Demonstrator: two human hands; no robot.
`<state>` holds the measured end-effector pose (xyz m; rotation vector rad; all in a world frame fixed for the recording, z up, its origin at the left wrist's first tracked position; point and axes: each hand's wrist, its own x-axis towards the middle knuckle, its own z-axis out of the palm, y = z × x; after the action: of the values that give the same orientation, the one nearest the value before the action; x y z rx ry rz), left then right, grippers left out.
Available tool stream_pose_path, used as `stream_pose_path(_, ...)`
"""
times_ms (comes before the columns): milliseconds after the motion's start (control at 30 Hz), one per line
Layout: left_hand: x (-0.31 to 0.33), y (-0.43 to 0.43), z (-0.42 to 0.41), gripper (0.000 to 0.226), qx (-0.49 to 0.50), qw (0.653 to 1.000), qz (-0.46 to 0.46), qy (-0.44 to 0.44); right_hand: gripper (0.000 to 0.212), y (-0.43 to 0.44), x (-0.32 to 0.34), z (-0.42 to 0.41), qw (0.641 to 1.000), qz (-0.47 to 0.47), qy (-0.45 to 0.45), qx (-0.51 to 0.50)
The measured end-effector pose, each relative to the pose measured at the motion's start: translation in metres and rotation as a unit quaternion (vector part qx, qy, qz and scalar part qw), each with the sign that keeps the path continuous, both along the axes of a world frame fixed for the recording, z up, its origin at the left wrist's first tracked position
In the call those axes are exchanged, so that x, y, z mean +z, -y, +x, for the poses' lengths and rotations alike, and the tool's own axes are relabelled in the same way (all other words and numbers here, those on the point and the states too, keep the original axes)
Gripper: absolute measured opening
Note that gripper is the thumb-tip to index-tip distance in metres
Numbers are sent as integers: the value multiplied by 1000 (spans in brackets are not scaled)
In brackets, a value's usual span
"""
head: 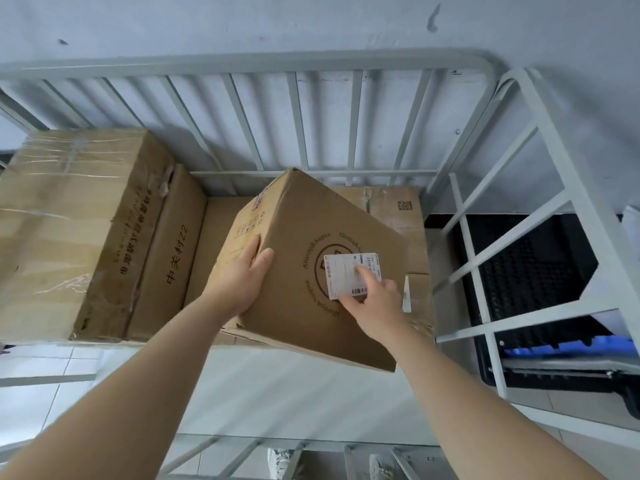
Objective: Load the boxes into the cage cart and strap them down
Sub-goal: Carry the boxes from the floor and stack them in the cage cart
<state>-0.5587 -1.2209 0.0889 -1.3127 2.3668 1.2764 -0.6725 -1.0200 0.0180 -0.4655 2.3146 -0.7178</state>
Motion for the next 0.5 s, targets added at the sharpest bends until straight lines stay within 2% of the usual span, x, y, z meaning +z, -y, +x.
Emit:
stream_pose_path(100, 2, 19, 4, 50, 24, 999, 6, -20, 83, -1, -14, -12, 996, 22, 71, -56)
stream_pose_path(233, 0, 29, 5, 40, 43, 999, 0, -26, 115, 3, -23, -25, 985, -15, 128, -112)
stream_pose_path(400, -6, 29, 12, 29, 61, 997, -44, -23, 115, 4, -29, -30, 977, -58, 123, -165)
stream_pose_path(500, -5, 25, 28, 46, 72, 997, -30, -14, 113, -4, -22, -25, 982, -34, 100, -154)
